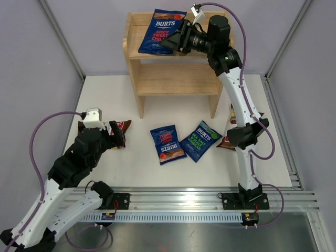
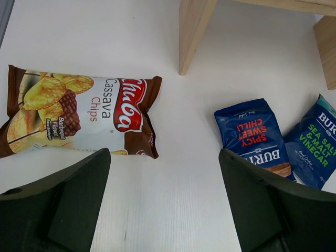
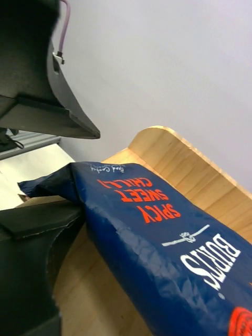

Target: Place and organize the chips bags onto the shelf

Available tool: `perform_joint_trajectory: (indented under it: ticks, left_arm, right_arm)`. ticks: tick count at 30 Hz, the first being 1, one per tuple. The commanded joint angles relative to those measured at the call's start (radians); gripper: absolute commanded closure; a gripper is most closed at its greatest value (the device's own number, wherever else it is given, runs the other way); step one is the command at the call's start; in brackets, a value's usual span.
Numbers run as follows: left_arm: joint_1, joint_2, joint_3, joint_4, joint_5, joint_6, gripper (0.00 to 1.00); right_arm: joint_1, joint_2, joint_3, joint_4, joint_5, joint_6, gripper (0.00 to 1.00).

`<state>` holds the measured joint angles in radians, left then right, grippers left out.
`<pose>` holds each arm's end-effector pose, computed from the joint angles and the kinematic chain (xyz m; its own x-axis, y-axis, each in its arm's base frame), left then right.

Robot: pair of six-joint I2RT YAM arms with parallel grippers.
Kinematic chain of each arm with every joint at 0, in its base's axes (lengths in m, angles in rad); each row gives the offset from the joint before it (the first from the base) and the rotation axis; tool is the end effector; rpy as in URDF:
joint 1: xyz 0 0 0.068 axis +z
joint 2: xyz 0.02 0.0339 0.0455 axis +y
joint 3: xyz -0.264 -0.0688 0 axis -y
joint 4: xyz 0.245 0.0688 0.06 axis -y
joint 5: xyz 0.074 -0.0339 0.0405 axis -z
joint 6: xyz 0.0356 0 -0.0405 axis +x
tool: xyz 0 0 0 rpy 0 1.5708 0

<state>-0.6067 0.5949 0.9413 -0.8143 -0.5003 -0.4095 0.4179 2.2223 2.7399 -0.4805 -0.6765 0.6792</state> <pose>0.0963 -0.0460 0.3536 -0.3990 -0.1483 -0.9049 -0.0113 0.9876 -0.1569 0.4159 0.2091 0.5006 -0.5316 0.2999 -0.7921 -0.7124 0.3475 0.6097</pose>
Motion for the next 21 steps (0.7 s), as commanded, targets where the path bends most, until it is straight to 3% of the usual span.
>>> perform_joint_trajectory:
  ticks: [1, 7, 12, 21]
  left_arm:
    - [0.002, 0.005, -0.004, 0.040, 0.017, 0.021, 0.13]
    - [0.002, 0.014, -0.006, 0.043, 0.026, 0.024, 0.13]
    - [0.002, 0.016, -0.004, 0.043, 0.031, 0.024, 0.13]
    - [0.002, 0.017, -0.007, 0.043, 0.026, 0.028, 0.13]
  right_arm:
    - [-0.014, -0.009, 0.020, 0.003, 0.002, -0.044, 0.44]
    - [-0.021, -0.076, -0.011, -0.062, 0.132, -0.156, 0.41]
    - [-0.021, -0.111, -0.051, -0.115, 0.249, -0.231, 0.45]
    - [0.047, -0.090, -0.065, -0.144, 0.288, -0.313, 0.69]
